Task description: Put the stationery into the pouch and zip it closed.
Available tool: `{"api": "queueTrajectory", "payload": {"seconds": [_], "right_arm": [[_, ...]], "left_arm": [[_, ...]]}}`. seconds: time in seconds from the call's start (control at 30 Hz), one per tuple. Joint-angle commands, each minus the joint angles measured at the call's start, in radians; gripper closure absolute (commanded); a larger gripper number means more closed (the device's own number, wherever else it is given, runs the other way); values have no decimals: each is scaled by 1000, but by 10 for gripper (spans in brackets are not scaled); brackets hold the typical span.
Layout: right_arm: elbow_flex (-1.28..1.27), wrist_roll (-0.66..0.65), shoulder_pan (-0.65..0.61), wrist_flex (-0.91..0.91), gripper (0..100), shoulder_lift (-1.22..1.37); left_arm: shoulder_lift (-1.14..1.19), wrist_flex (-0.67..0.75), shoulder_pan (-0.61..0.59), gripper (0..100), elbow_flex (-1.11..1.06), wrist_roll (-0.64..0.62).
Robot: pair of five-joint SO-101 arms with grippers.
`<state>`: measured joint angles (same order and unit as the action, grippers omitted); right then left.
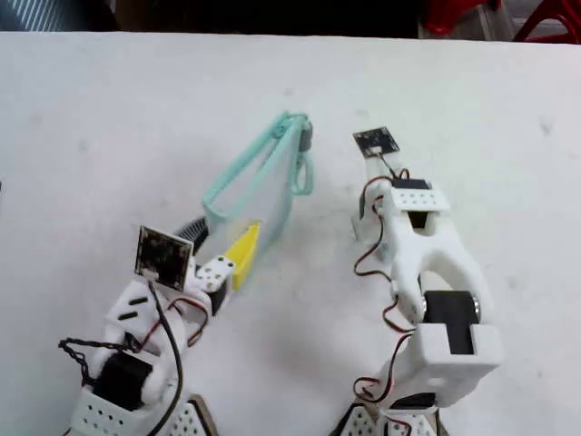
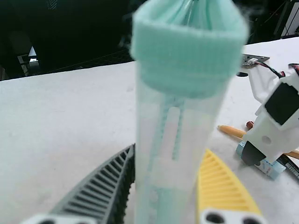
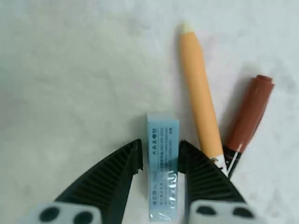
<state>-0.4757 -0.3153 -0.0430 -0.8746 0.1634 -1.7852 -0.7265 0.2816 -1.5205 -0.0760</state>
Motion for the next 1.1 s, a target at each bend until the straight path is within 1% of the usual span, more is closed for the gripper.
{"api": "queueTrajectory", "payload": {"seconds": [0.0,0.1,0.13,0.67,0.9,1.07], "right_arm": [[64,-6,10,10,912,13],[72,-5,35,16,979,13],[72,-2,38,16,985,13],[71,-8,35,16,981,12],[72,-2,35,13,981,8],[14,0,35,10,981,-113]], "left_arm": [[-10,15,-1,794,8,6],[-10,15,-1,794,8,6],[-10,15,-1,794,8,6],[-10,14,-1,794,8,6],[-10,12,24,794,8,6],[-10,12,21,794,8,8]]}}
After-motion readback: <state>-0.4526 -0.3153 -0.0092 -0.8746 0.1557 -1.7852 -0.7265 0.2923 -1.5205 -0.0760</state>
